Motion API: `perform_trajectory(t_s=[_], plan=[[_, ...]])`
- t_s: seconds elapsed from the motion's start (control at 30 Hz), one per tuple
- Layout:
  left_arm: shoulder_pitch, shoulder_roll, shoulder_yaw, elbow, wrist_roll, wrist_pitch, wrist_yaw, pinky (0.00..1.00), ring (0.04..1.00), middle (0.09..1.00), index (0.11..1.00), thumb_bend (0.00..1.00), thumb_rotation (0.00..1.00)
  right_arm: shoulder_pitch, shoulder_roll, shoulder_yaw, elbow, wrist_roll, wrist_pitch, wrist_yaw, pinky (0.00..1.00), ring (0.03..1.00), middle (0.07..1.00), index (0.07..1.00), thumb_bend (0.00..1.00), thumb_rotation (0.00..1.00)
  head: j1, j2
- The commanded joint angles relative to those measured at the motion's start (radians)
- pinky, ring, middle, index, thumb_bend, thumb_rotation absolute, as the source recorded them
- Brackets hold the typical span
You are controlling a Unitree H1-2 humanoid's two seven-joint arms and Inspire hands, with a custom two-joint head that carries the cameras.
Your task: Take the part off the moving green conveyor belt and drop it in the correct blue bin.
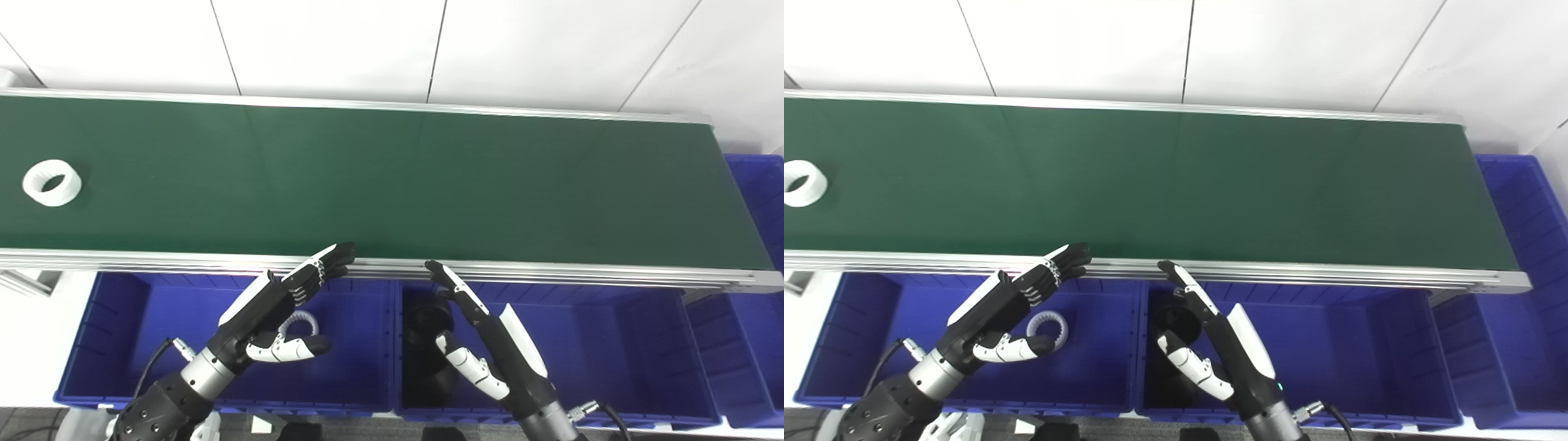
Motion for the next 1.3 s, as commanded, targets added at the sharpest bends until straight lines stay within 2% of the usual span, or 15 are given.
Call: perform_trajectory(t_s=[0.0,0.3,1.27], plan=[[-0.001,0.009,-0.001,-0.028,-0.001,-0.020,0.007,0.93,0.964,0.972,0.950,0.47,0.55,0.005,0.002,-0.002,-0.028,0.010,-0.057,-0.010,0.88,0.939,0.963,0.950,0.44,0.95,0.001,-0.001],[0.001,0.012,-0.002,-0.032,-0.010,-0.016,0.003,0.94,0.962,0.968,0.947,0.46,0.52,0.004,0.004,-0.002,-0.034,0.013,-0.047,-0.007,0.89,0.944,0.966,0.952,0.44,0.95,0.000,0.003],[-0.011,0.011,0.002,-0.025,-0.013,-0.014,0.005,0.92,0.953,0.964,0.943,0.45,0.52,-0.020,0.004,-0.011,-0.030,0.010,-0.038,-0.001,0.88,0.935,0.959,0.952,0.45,0.95,0.014,0.000]])
